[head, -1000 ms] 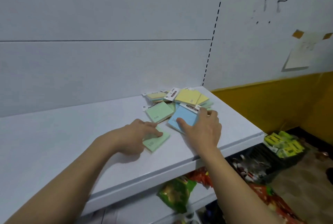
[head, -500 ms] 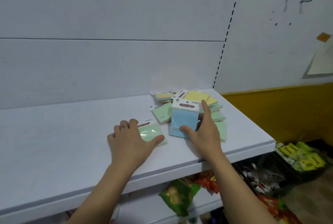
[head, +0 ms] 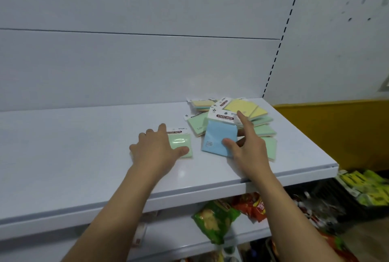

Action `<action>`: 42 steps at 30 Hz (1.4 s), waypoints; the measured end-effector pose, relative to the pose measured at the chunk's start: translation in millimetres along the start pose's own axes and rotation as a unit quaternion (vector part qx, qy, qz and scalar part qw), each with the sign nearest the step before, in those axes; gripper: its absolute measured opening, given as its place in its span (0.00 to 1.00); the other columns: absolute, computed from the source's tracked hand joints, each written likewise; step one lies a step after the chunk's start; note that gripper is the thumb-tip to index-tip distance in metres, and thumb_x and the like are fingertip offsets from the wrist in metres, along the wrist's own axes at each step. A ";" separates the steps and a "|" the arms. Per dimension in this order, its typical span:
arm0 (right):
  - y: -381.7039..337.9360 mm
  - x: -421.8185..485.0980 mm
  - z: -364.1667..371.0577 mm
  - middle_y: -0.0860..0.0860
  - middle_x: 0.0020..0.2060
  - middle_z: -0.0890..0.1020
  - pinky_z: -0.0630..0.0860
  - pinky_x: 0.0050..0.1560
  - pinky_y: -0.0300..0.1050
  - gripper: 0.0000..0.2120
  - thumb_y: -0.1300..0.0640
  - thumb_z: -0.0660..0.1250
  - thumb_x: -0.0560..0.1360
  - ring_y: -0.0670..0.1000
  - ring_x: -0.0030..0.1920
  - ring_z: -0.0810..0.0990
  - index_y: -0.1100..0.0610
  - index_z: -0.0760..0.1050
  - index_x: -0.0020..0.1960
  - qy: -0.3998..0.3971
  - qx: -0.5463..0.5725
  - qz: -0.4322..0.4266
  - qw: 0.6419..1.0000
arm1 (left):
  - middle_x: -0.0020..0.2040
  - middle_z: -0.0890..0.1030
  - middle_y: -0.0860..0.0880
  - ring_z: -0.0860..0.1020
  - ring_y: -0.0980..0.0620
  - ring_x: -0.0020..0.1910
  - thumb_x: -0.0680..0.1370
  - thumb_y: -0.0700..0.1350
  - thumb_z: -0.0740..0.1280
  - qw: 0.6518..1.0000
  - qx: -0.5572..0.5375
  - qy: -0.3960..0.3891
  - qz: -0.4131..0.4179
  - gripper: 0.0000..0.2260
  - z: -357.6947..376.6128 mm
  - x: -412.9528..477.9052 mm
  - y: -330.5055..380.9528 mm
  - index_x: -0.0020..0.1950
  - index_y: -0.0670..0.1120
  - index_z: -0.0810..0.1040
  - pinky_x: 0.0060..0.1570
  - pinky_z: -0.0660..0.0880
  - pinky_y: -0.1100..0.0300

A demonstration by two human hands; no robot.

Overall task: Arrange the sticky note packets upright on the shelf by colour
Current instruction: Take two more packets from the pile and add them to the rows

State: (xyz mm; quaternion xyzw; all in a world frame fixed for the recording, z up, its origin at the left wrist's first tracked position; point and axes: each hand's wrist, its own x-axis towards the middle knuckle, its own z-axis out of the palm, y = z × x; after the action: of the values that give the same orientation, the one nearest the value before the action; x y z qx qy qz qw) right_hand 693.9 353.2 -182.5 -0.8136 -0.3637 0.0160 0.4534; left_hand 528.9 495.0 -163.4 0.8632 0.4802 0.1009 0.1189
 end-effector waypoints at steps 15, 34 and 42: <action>-5.0 -1.2 -5.1 0.41 0.43 0.77 0.75 0.42 0.36 0.51 0.56 0.74 0.72 0.46 0.41 0.79 0.34 0.39 0.74 0.012 0.066 0.030 0.997 | 0.37 0.78 0.44 0.76 0.47 0.34 0.71 0.40 0.74 0.934 -0.311 -0.171 -0.037 0.07 -37.1 40.6 -19.4 0.44 0.42 0.77 0.36 0.70 0.60; -99.0 41.3 38.9 0.50 0.38 0.82 0.81 0.38 0.55 0.12 0.62 0.76 0.65 0.57 0.39 0.81 0.52 0.79 0.46 -0.044 0.176 -0.021 0.983 | 0.38 0.72 0.44 0.79 0.50 0.37 0.70 0.33 0.73 0.900 -0.435 0.036 0.026 0.07 -109.5 28.5 -110.2 0.41 0.41 0.77 0.34 0.79 0.59; -174.6 38.5 105.1 0.50 0.40 0.83 0.81 0.45 0.59 0.12 0.63 0.73 0.67 0.55 0.40 0.83 0.49 0.79 0.47 -0.130 0.209 -0.086 0.965 | 0.35 0.72 0.48 0.78 0.50 0.34 0.70 0.33 0.74 0.893 -0.427 0.139 -0.042 0.07 -150.8 -1.5 -197.5 0.42 0.40 0.77 0.40 0.82 0.51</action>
State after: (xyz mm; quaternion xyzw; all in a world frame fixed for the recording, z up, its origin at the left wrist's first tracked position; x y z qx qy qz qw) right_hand 584.0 509.4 -101.8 -0.6571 -0.4770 0.1582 0.5619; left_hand 325.7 610.9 -79.7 0.6854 0.4388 0.4098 0.4121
